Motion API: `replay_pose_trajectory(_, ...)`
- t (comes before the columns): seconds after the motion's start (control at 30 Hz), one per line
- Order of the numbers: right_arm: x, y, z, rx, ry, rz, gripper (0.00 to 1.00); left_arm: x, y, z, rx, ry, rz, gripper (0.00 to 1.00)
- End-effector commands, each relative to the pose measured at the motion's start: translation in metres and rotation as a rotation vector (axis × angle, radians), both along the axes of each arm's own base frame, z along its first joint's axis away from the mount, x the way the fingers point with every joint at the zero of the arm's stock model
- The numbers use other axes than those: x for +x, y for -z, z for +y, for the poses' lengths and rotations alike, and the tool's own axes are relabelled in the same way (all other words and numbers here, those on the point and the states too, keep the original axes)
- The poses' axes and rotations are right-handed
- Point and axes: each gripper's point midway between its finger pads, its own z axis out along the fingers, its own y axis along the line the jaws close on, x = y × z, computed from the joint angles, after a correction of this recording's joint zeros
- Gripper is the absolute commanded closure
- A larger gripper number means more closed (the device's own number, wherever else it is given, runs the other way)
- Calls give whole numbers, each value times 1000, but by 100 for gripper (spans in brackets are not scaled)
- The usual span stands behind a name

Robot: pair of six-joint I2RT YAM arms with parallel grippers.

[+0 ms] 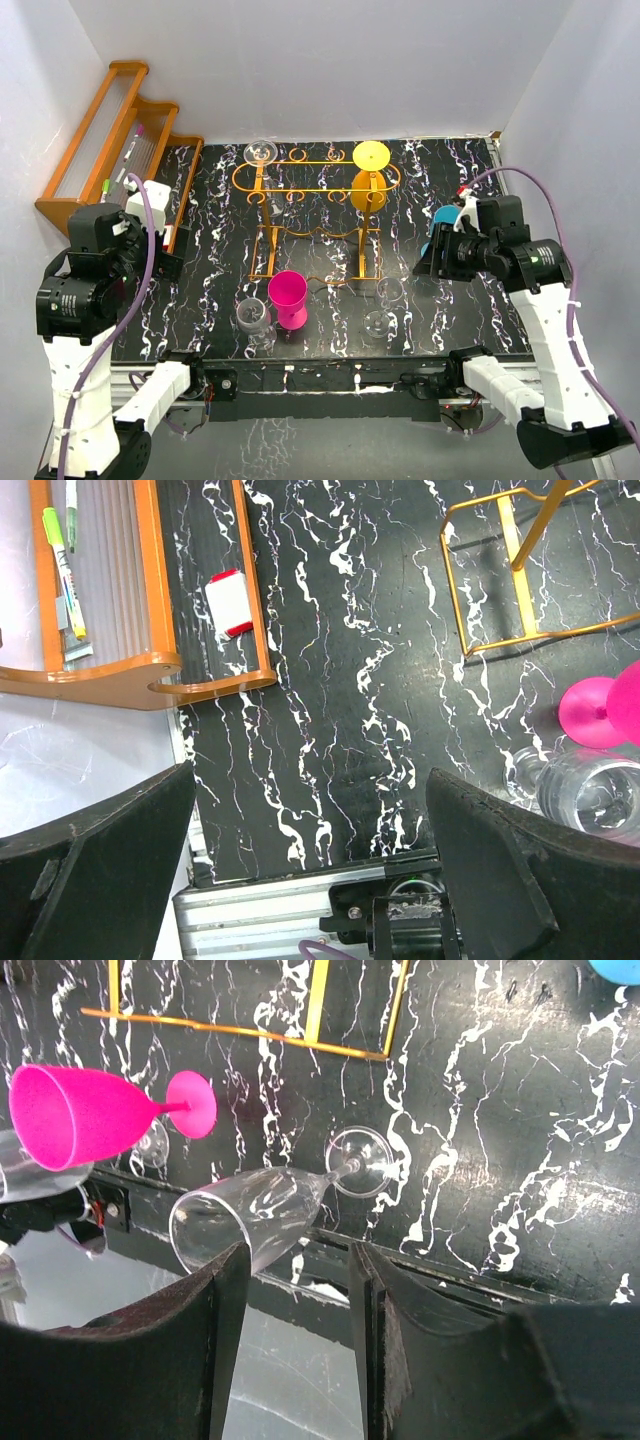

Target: Place the wine glass upside down on the wine glass rack

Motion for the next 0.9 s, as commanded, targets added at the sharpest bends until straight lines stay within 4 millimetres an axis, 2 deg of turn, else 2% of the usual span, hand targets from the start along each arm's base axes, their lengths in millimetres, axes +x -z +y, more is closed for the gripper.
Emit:
replay_pose_trajectory(0.0, 7, -20, 3, -64, -38, -60, 54, -2, 2, 4, 4, -25, 7, 3)
replay_pose_trajectory(0.13, -1, -25, 18, -68, -119, -43, 53, -2, 2, 6, 9, -29, 12, 3)
replay_pose_trajectory(0.3, -12, -2, 22, -79, -157, 9, 53, -1, 1, 5, -1, -28, 16, 3)
replay_pose_trajectory(0.43, -17, 6, 23, -84, -167, 20, 53, -3, 5, 4, -10, -27, 32, 3)
replay_pose_trajectory(0.87, -4, 20, 29, -142, -174, 41, 52, -3, 6, 6, -16, -39, 22, 3)
